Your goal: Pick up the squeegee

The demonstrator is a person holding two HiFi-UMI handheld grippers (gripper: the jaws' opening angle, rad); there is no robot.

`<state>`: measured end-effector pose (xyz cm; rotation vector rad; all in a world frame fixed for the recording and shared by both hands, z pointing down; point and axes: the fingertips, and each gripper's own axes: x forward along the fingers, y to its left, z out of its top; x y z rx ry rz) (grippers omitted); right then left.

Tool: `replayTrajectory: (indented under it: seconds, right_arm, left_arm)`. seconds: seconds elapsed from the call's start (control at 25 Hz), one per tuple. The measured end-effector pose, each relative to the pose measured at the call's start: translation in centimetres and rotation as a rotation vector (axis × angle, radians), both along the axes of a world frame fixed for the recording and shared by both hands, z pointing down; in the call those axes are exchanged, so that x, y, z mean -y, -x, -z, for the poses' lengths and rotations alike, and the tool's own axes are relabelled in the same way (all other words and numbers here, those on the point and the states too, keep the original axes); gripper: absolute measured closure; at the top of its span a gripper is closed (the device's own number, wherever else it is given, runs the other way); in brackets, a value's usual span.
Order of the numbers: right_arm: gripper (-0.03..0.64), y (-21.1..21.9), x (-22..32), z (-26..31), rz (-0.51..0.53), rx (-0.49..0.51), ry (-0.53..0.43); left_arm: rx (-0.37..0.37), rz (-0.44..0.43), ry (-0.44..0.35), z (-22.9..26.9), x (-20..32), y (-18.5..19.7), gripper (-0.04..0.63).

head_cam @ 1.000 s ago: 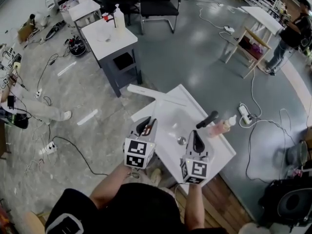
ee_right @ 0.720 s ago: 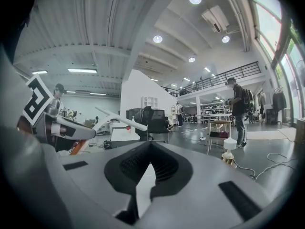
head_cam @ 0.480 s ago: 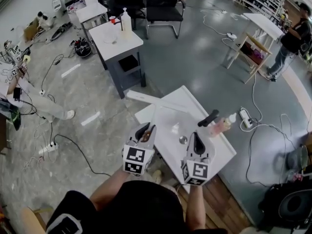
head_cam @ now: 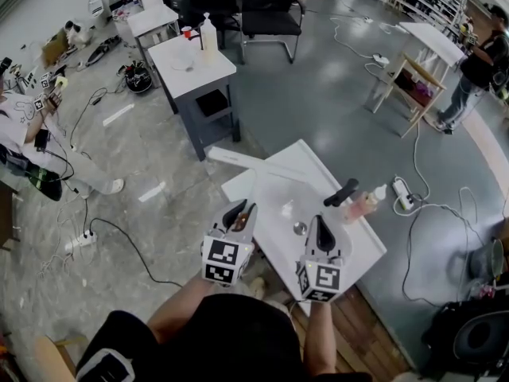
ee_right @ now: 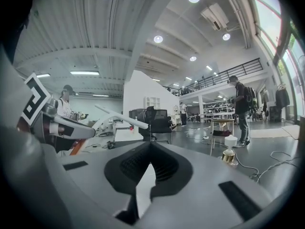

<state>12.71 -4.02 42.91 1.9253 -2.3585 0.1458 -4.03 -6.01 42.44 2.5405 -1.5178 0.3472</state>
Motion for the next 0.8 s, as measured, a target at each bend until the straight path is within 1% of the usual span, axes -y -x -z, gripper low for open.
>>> replayTrajectory:
  seconds: [0.8]
  right_arm:
    - [0.620, 0.51, 0.32, -0.04, -0.001, -0.004, 0.003]
  left_arm:
    - [-0.005, -0.007, 0.004, 0.10, 0.48, 0.11, 0.529]
